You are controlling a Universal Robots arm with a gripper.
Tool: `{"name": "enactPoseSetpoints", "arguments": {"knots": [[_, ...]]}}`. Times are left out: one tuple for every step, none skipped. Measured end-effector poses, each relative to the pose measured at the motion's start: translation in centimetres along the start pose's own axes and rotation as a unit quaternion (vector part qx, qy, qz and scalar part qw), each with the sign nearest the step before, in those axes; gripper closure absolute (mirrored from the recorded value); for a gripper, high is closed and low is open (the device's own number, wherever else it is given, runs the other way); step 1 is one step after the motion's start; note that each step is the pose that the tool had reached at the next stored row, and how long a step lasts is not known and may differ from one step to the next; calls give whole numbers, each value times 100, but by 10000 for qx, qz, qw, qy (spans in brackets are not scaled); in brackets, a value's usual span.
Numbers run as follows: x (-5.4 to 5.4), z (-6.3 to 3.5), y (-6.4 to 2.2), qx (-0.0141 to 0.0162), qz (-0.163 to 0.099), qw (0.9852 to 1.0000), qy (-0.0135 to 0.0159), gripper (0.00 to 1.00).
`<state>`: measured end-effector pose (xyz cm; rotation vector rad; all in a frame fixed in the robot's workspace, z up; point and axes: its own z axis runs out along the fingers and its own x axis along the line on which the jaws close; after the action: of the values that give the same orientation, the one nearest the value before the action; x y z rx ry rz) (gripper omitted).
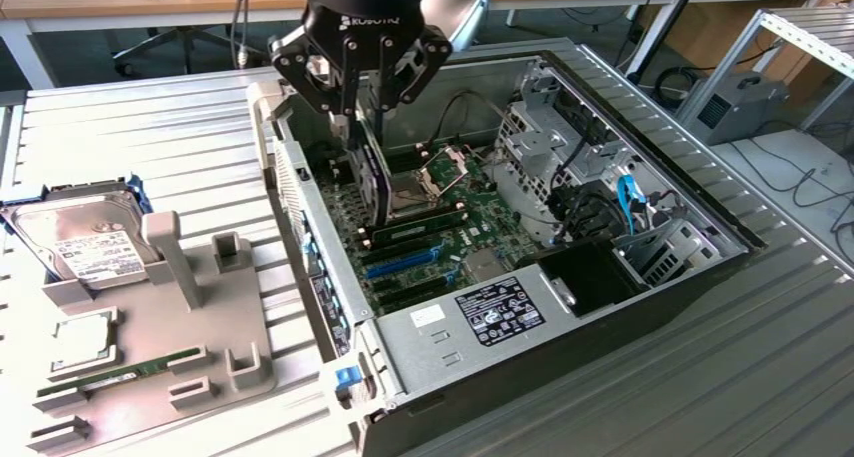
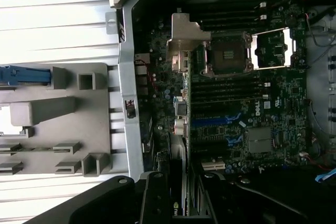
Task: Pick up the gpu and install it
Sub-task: 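Pick up the gpu and move the gpu toward the slot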
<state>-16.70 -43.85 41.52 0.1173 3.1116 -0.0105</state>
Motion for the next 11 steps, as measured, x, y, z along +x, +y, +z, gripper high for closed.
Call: {"name": "enactPoseSetpoints", "arguments": {"knots": [[-6,3,0,0,0,10000,0,74],[-10,5,1,0,0,10000,0,74],[-17,9,1,0,0,10000,0,74],[-24,13,2,0,0,10000,0,74],[-29,16,2,0,0,10000,0,74],[-35,19,3,0,0,10000,0,74],[-43,25,4,0,0,10000,0,74],[-50,31,5,0,0,10000,0,74],[-59,39,6,0,0,10000,0,74],[-63,45,6,-1,0,10000,0,74],[-71,53,7,0,0,10000,0,74]]}}
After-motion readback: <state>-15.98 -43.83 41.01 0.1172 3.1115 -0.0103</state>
